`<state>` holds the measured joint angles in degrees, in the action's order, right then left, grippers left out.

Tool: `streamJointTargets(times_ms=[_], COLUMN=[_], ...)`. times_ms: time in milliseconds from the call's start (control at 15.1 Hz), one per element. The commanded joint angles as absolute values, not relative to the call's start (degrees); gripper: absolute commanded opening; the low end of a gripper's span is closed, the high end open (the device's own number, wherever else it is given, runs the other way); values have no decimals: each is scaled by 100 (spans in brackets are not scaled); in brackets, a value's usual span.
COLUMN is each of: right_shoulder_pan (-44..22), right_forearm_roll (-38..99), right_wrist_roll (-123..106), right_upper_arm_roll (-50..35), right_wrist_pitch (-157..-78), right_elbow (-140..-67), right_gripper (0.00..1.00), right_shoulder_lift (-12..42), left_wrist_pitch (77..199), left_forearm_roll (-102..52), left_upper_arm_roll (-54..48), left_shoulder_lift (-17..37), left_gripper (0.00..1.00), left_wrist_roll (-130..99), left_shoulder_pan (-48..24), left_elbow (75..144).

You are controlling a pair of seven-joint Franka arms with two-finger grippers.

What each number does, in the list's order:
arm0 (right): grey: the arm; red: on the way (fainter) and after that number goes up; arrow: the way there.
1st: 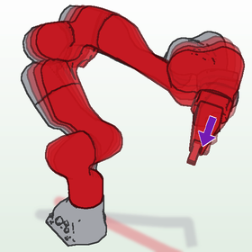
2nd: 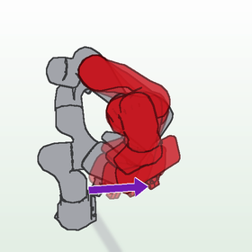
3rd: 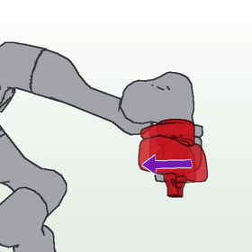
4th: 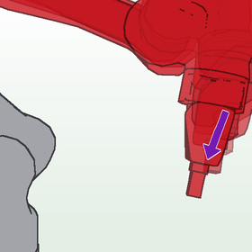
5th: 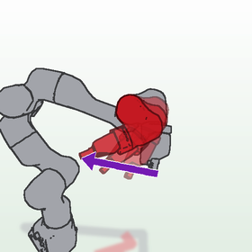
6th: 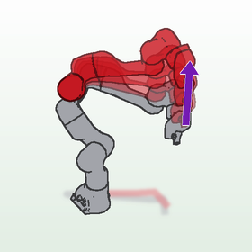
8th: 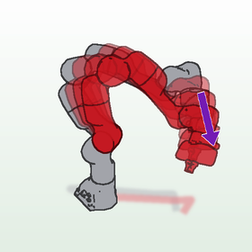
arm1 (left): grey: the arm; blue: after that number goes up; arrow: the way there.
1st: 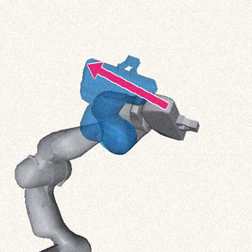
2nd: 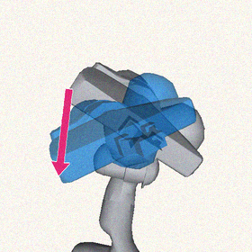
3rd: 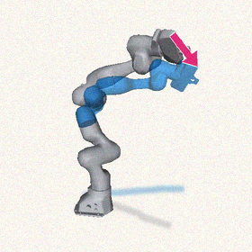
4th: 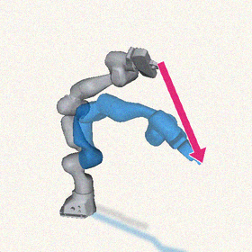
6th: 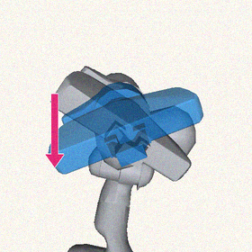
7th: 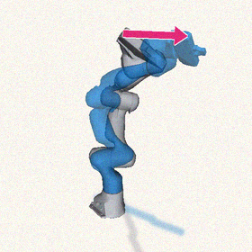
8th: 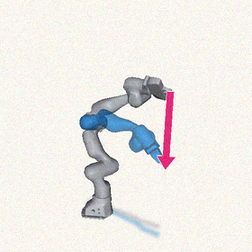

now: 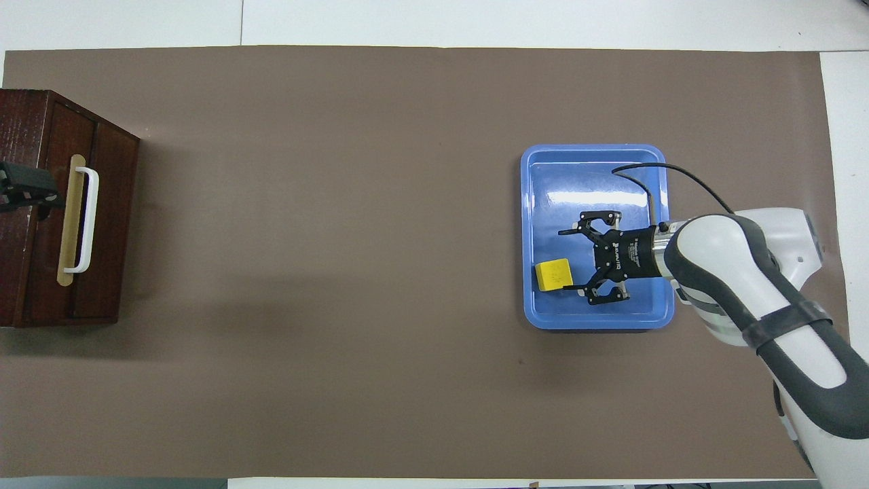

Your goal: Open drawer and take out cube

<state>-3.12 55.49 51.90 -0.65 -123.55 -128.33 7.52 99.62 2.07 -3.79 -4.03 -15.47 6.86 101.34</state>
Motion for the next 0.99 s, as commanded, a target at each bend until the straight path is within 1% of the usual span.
streamJointTargets(times_ms=[0,66,132,198,264,462,529,661,727,859,925], right_shoulder_pan=[-36,95,218,255,255,237,237,220,220,246,307], right_forearm_roll=[4863,4591,4118,3139,2720,1910,1585,856,635,361,247], right_wrist_roll=[5396,5396,5388,5275,5160,4003,3477,2439,2087,1139,690], right_upper_arm_roll=[-53,-44,-53,-70,-70,-62,-62,-70,-70,-53,-53], right_wrist_pitch=[-11709,-11472,-11191,-10875,-10820,-10741,-10653,-10242,-10057,-9757,-9660], right_elbow=[-12202,-11895,-11430,-10730,-10479,-10117,-9994,-9635,-9494,-9300,-9264], right_gripper=[100,100,100,100,100,100,100,100,100,100,100], right_shoulder_lift=[510,510,510,579,589,545,536,527,527,484,379], left_wrist_pitch=[9625,9502,9370,9369,9447,9404,9326,8757,8650,8701,8666], left_forearm_roll=[-201,-246,-246,-237,-237,-141,-132,-123,-123,-132,-141], left_upper_arm_roll=[-229,-202,-176,-219,-228,-395,-387,-378,-378,-404,-413], left_shoulder_lift=[-536,-571,-623,-650,-642,-607,-546,23,166,88,70], left_gripper=[100,100,100,100,100,100,100,100,100,100,100], left_wrist_roll=[-756,-791,-835,-826,-835,-818,-791,-791,-774,-555,-423], left_shoulder_pan=[536,301,47,-43,-53,-132,-141,-132,-132,-132,-132], left_elbow=[10151,10160,10160,10204,10187,10152,9977,9171,8950,9148,9193])
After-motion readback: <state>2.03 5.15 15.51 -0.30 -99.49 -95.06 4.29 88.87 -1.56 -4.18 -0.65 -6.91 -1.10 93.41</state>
